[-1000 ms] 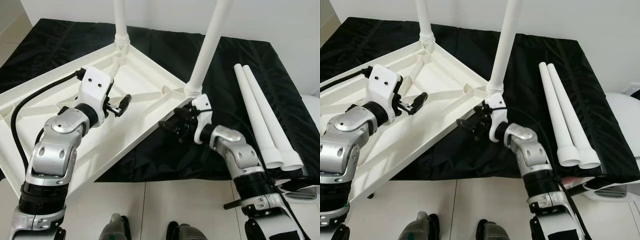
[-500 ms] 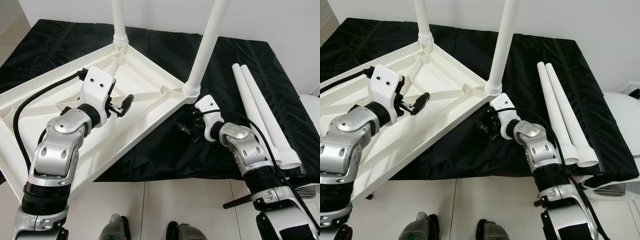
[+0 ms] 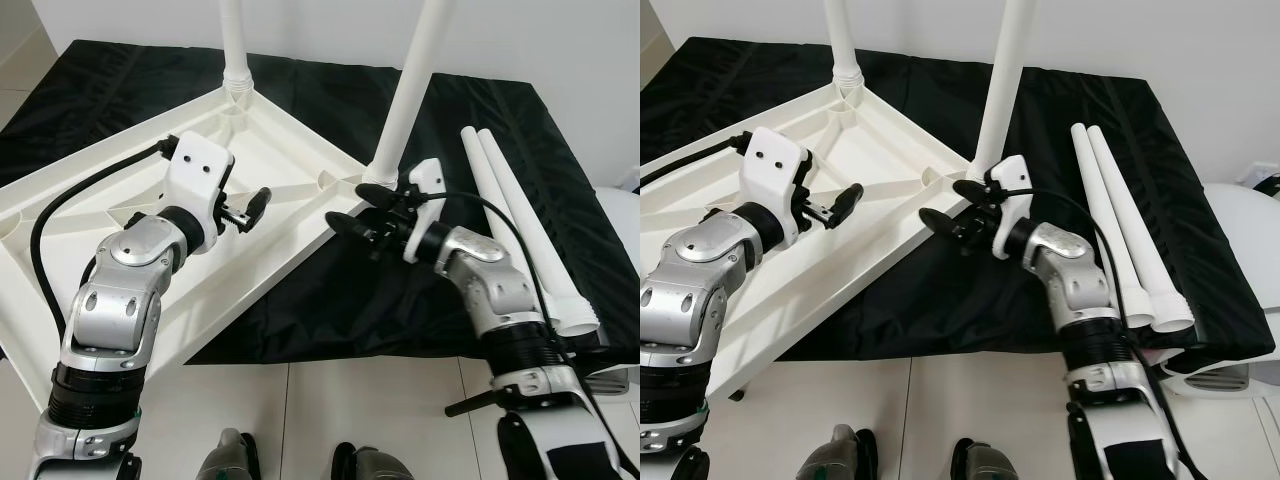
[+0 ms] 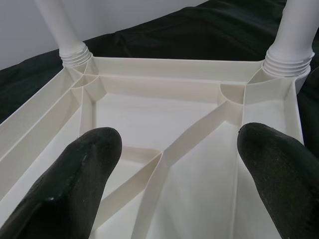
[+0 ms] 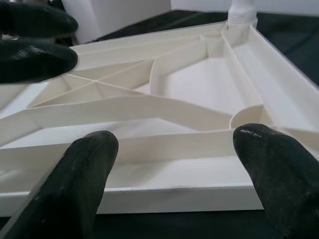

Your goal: Building children table

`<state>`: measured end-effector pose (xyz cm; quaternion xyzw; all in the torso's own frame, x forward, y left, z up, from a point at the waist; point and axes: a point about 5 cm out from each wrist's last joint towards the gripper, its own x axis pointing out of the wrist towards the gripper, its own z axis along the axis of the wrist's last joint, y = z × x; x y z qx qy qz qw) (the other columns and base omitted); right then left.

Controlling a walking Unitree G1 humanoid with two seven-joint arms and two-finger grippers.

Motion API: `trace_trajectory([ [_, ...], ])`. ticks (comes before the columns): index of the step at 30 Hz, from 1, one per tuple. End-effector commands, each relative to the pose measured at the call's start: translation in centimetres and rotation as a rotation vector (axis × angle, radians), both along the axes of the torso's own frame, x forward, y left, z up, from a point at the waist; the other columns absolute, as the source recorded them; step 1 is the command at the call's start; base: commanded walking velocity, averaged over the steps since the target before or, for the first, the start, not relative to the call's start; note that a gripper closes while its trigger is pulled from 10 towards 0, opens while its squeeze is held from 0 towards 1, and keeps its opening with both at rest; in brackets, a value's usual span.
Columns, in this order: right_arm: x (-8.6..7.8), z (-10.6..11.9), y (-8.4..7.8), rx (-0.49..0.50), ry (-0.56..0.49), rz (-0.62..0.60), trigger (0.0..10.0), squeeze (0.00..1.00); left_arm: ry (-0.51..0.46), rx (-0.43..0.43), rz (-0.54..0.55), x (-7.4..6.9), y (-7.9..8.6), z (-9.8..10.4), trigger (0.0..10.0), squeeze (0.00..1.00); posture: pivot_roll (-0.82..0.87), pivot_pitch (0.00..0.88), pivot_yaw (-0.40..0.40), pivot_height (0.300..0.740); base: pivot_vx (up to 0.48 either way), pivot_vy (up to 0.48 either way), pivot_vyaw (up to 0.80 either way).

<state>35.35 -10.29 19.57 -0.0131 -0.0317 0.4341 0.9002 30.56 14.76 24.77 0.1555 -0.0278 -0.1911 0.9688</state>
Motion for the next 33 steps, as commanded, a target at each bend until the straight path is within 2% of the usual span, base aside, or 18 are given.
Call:
trace_trajectory([
  [1, 0.1, -0.4, 0.1, -0.015, 0.008, -0.012, 10.0, 0.00, -0.029, -0.003, 0.063, 0.0, 0.1, 0.3, 10.0, 0.00, 0.01, 0.141, -0.061, 0.740, 0.000, 0.000, 0.00],
  [3, 0.5, -1.0, 1.2, 0.020, 0.043, -0.016, 10.0, 0.00, -0.029, 0.000, 0.060, -0.1, -0.1, 0.2, 10.0, 0.00, 0.02, 0.142, -0.069, 0.740, 0.000, 0.000, 0.00],
  [5, 0.6, -1.1, 1.5, 0.035, 0.060, -0.017, 10.0, 0.00, -0.028, 0.003, 0.059, -0.1, -0.2, 0.2, 10.0, 0.00, 0.02, 0.142, -0.070, 0.740, 0.000, 0.000, 0.00],
  [6, 0.8, -1.6, 2.4, 0.052, 0.088, -0.020, 10.0, 0.00, -0.022, 0.005, 0.050, -0.3, -0.5, -0.1, 10.0, 0.00, 0.02, 0.143, -0.072, 0.740, 0.000, 0.000, 0.00],
  [9, 0.8, -1.9, 2.7, 0.053, 0.102, -0.023, 10.0, 0.00, -0.020, 0.008, 0.045, -0.4, -0.6, -0.1, 10.0, 0.00, 0.02, 0.144, -0.075, 0.740, 0.000, 0.000, 0.00],
  [12, 1.1, -2.9, 3.0, 0.021, 0.143, -0.058, 10.0, 0.00, -0.013, 0.008, 0.037, -0.6, -0.7, -0.2, 10.0, 0.00, 0.03, 0.147, -0.078, 0.740, 0.000, 0.000, 0.00],
  [16, 1.6, -3.6, 2.7, -0.086, 0.139, -0.142, 10.0, 0.00, -0.019, 0.011, 0.036, -0.6, -0.7, 0.0, 10.0, 0.00, 0.02, 0.151, -0.079, 0.740, 0.000, 0.000, 0.00],
  [17, 1.6, -3.6, 2.7, -0.086, 0.139, -0.142, 10.0, 0.00, -0.019, 0.011, 0.036, -0.6, -0.7, 0.0, 10.0, 0.00, 0.02, 0.151, -0.079, 0.740, 0.000, 0.000, 0.00],
  [22, 2.4, -4.0, 1.0, -0.215, 0.122, -0.243, 10.0, 0.00, -0.020, 0.014, 0.030, -0.7, -0.8, 0.0, 10.0, 0.00, 0.02, 0.155, -0.076, 0.740, 0.000, 0.000, 0.00],
  [29, 3.0, -4.2, -0.8, -0.261, 0.127, -0.313, 10.0, 0.00, -0.020, 0.009, 0.023, -0.8, -1.0, 0.1, 10.0, 0.00, 0.01, 0.160, -0.071, 0.740, 0.000, 0.000, 0.00],
  [30, 3.5, -3.9, -2.0, -0.288, 0.104, -0.360, 10.0, 0.00, -0.025, 0.005, 0.021, -0.9, -1.1, 0.2, 10.0, 0.00, 0.01, 0.163, -0.068, 0.740, 0.000, 0.000, 0.00],
  [33, 3.8, -3.7, -2.8, -0.303, 0.087, -0.396, 10.0, 0.00, -0.026, 0.002, 0.019, -0.9, -1.2, 0.3, 10.0, 0.00, 0.01, 0.165, -0.067, 0.740, 0.000, 0.000, 0.00],
])
